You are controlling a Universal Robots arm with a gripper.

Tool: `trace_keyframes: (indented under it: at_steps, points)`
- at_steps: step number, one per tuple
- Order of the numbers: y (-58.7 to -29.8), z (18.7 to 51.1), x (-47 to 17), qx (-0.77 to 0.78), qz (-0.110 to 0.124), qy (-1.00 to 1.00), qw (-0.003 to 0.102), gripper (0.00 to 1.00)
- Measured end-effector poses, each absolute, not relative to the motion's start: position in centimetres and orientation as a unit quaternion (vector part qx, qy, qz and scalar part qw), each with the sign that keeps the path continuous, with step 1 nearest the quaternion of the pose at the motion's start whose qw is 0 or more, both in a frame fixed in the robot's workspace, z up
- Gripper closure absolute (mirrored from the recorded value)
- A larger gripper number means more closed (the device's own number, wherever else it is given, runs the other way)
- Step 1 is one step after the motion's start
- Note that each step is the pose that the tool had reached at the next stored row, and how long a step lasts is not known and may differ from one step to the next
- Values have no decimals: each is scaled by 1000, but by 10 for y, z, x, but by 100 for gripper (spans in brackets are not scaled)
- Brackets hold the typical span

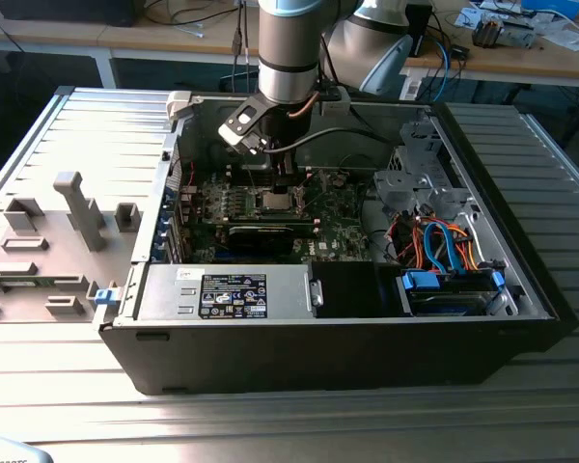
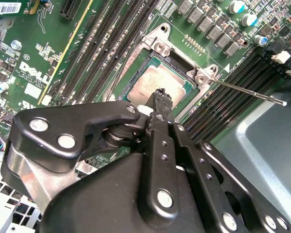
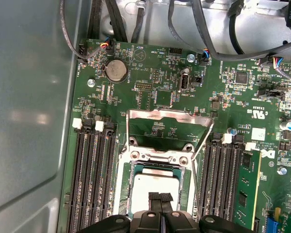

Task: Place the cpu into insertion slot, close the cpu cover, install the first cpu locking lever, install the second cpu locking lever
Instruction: 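Close the cpu cover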

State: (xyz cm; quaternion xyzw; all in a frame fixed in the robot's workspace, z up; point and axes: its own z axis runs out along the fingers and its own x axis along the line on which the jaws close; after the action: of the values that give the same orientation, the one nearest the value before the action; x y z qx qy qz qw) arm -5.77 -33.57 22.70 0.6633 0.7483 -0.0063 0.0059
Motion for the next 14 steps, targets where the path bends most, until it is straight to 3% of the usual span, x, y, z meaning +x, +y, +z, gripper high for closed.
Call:
trace_keyframes:
  at_steps: [14]
  points:
    - [-336,227,-51,663,-9,748,8,89]
